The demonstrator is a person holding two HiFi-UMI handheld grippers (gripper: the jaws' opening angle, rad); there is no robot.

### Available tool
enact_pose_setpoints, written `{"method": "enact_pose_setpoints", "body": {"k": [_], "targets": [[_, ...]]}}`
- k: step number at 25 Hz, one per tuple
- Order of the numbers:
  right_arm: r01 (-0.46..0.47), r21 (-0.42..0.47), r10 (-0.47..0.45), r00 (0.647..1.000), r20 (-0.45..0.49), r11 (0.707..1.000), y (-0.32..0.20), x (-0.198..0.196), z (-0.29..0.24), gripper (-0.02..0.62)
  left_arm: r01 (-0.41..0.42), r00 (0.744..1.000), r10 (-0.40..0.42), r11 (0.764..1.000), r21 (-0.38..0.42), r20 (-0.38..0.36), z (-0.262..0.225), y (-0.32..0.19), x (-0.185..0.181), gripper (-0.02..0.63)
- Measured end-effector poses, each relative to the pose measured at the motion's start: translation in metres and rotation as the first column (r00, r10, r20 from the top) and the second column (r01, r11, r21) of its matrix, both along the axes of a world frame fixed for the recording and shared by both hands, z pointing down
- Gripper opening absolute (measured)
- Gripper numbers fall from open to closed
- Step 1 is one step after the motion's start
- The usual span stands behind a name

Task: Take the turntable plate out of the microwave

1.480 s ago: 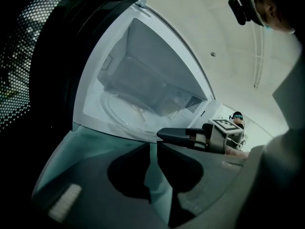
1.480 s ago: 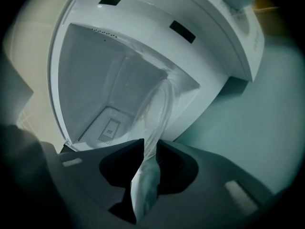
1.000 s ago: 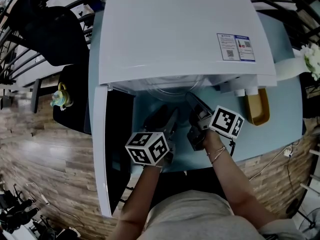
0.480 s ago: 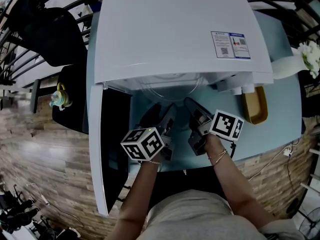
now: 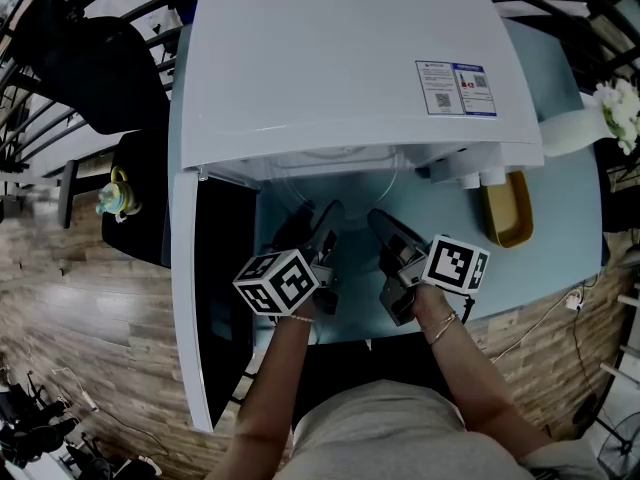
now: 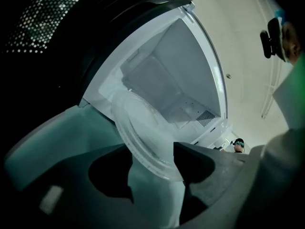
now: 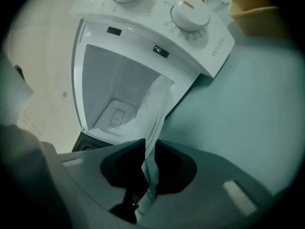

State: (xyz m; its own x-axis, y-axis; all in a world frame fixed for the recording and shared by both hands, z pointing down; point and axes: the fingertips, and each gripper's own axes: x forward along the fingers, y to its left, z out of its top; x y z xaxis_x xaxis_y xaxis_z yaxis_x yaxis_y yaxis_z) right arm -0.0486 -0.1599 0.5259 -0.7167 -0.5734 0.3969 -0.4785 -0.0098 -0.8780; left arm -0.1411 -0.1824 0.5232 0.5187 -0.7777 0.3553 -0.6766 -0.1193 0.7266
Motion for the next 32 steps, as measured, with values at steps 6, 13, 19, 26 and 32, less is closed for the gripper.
{"method": "enact_pose_setpoints", "body": {"k": [6, 13, 19, 26, 32], "targets": [[0.020, -0.013, -0.020, 1.000, 0.007, 1.000, 0.017, 0.003, 0.000, 0.087, 0.018, 0.999, -0.017, 1.000, 0.005, -0.037, 0.000, -0.003, 0.000, 0.258], [0.059, -0.009, -0.059, 0.998, 0.005, 0.998, 0.032, 0.008, -0.004, 0.087, 0.040, 0.998, -0.040, 0.999, -0.001, -0.054, 0.001, -0.005, -0.003, 0.258], [0.088, -0.003, -0.088, 0.996, -0.004, 0.996, 0.041, 0.014, -0.006, 0.091, 0.047, 0.997, -0.046, 0.999, 0.011, -0.067, 0.000, -0.005, -0.010, 0.254], [0.117, -0.007, -0.117, 0.993, -0.001, 0.993, 0.055, 0.020, -0.004, 0.091, 0.020, 0.992, -0.027, 0.998, -0.056, -0.123, 0.007, 0.007, -0.006, 0.195], [0.133, -0.006, -0.133, 0.991, -0.029, 0.991, 0.064, 0.025, 0.000, 0.094, 0.019, 0.983, -0.039, 0.993, -0.113, -0.178, 0.012, 0.019, -0.001, 0.178]]}}
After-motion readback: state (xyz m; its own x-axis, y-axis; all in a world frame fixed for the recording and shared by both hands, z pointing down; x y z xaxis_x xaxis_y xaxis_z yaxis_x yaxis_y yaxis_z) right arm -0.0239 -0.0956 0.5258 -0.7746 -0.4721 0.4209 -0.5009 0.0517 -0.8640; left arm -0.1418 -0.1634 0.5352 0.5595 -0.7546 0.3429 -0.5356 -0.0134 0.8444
